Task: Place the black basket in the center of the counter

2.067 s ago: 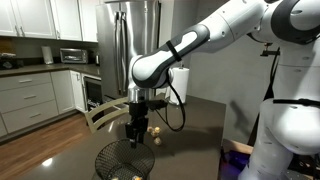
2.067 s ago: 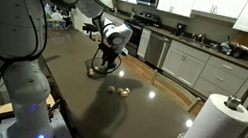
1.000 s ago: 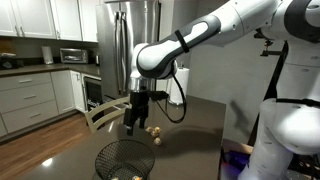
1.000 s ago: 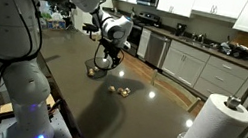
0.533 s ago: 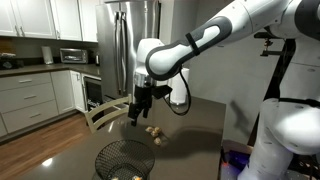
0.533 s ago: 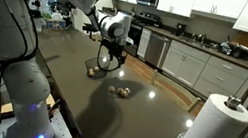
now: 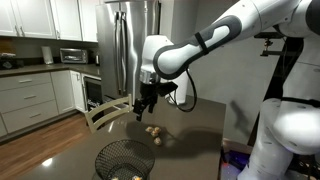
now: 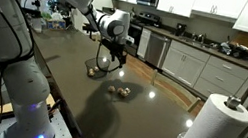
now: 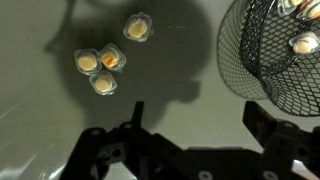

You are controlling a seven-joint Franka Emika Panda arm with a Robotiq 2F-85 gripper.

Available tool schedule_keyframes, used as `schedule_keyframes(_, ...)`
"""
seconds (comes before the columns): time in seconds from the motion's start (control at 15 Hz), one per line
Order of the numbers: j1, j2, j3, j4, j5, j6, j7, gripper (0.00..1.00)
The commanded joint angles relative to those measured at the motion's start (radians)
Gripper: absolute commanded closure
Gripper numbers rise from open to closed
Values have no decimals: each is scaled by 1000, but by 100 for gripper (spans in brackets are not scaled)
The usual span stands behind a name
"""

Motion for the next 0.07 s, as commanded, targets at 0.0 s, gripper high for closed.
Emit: schedule_keyframes(0.0, -4, -5, 3, -2, 1, -3, 0, 0)
